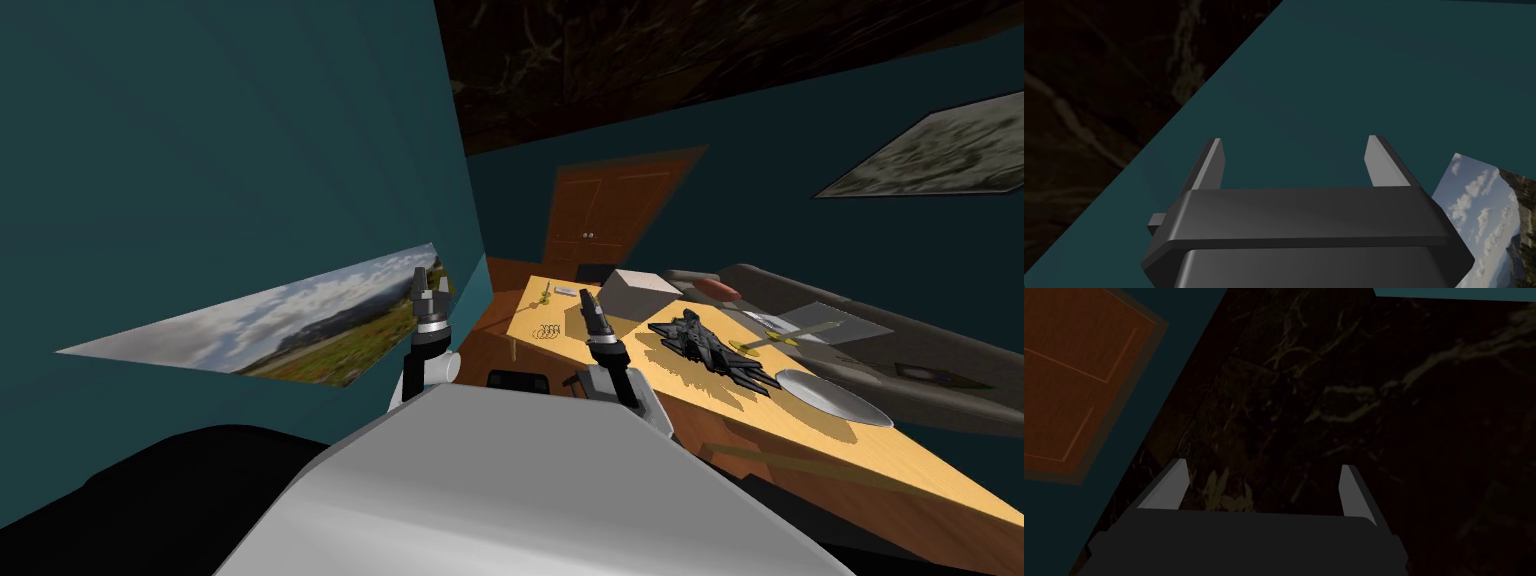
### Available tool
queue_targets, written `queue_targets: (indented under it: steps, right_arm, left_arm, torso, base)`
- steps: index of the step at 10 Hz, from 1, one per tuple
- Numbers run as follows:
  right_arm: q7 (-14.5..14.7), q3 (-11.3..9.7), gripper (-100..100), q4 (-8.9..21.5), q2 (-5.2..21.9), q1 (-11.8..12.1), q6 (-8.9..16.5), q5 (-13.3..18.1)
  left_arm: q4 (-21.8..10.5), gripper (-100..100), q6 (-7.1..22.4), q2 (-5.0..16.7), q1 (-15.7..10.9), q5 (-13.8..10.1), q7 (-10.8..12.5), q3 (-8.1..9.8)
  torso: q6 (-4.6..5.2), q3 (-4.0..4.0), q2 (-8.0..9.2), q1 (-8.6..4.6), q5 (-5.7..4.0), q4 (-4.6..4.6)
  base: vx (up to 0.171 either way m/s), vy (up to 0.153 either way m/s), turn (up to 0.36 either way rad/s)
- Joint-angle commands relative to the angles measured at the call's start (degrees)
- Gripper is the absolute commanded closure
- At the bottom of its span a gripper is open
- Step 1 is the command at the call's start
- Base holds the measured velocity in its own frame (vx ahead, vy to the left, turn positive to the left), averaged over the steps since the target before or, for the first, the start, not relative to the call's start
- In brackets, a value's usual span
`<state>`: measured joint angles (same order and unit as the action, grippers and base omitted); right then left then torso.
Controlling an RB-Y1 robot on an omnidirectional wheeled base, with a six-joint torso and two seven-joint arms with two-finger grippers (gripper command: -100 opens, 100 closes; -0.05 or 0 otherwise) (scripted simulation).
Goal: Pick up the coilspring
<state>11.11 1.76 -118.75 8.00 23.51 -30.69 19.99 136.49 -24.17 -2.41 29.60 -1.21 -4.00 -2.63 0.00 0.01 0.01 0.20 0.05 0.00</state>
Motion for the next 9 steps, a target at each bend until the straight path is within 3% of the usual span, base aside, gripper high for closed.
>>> queue_targets:
  steps: [1,4,6,7,9]
  right_arm:
    - [0.19,-0.02,-100,0.12,0.03,-0.17,0.4,1.79]
    - [1.97,1.52,-100,5.22,0.86,-1.93,1.54,7.34]
    - [1.97,1.52,-100,5.22,0.86,-1.93,1.54,10.2]
    - [2.95,2.36,-100,7.49,1.27,-2.86,2.1,12.23]
    - [2.95,2.36,-100,7.94,1.27,-2.86,2.1,14.65]
  left_arm:
    - [0.0,0,0.0,0.0,0.0,0.0,0.0,0.0]
    - [0.0,0,0.0,0.0,0.0,0.0,0.0,0.0]
    - [0.0,0,0.0,0.0,0.0,0.0,0.0,0.0]
    - [0.0,0,0.0,0.0,0.0,0.0,0.0,0.0]
    - [0.0,0,0.0,0.0,0.0,0.0,0.0,0.0]
  torso:
    - [0.0,0.0,0.0,0.0,0.0,0.0]
    - [0.01,0.0,-0.01,-0.03,-0.01,0.0]
    - [0.01,0.0,-0.01,0.02,0.01,0.0]
    - [0.01,-0.01,-0.02,-0.09,-0.01,0.0]
    - [0.02,0.0,0.0,-0.02,0.0,0.0]
  base:
    - [-0.001,0.022,-0.002]
    - [-0.003,0.055,0.061]
    - [0.006,0.043,0.012]
    - [0.002,0.047,0.106]
    - [-0.002,0.041,0.007]
